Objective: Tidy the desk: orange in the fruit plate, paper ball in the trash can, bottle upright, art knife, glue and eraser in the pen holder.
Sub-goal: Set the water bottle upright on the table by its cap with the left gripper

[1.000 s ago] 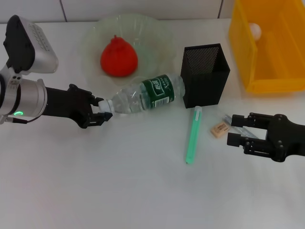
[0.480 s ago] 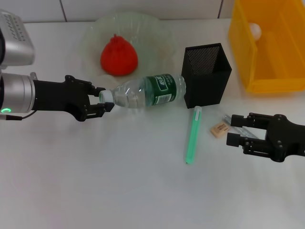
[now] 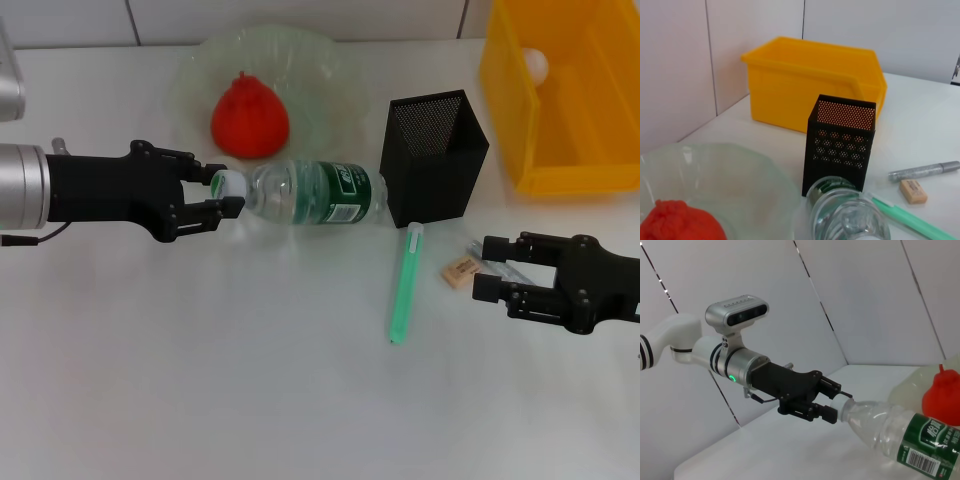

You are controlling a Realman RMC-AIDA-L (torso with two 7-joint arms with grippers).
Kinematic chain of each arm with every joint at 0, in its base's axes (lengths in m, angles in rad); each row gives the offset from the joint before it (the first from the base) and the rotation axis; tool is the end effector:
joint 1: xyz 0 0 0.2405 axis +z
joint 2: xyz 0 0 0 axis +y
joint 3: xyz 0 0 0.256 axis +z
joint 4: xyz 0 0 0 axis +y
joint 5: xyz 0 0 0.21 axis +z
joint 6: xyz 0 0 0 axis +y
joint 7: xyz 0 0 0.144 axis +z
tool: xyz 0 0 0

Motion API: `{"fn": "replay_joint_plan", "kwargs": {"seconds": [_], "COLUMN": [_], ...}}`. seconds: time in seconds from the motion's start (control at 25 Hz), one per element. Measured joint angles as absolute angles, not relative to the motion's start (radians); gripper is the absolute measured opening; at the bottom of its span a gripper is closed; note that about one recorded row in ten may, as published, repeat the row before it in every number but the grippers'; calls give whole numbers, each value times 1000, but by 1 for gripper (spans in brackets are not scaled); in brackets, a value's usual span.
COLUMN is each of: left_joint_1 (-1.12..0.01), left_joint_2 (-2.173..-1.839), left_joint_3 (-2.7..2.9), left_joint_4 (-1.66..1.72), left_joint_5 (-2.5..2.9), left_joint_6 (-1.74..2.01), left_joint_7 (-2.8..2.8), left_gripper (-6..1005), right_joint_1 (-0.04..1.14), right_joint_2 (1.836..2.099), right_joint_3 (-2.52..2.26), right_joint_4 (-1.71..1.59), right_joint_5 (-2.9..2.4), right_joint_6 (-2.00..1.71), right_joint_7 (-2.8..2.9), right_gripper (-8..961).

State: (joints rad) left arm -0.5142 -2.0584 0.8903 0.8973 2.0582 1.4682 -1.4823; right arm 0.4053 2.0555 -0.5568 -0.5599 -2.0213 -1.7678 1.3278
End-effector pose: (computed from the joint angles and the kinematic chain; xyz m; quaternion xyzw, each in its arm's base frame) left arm -0.2490 0.3516 0.0178 -0.9690 -0.1468 -0.1241 0.1551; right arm 0.2956 0.2698 0.0082 -0.9079 0.2669 0.3111 0.0878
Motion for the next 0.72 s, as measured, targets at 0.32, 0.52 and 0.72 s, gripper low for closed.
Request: {"fn": "replay_joint_plan", "kwargs": {"seconds": [0.32,0.52,0.72], "left_joint_1": [-512,-496,-479], "left_joint_2": [-2062,-2059,-2063], "left_joint_3": [876,873,872], "left_joint_4": [918,952,1007], "left_joint_5": [2040,2000,1987], "left_joint_6": [1504,1538,1566], "left_joint_7": [-1477,-1469,-1470], "left_gripper": [432,432,432], "right_joint_1": [406,406,407], "right_joint_2": [2057,2057,2057], "right_joint_3": [-557,-557,-557], "right_joint_4": [-560,-560,-560], "right_joint_5": [-2021,-2021,-2021], "right_joint_6": [-1767,-1767,-1767], "right_joint_7": [1330,1330,1331], "right_gripper": [640,641,641]}}
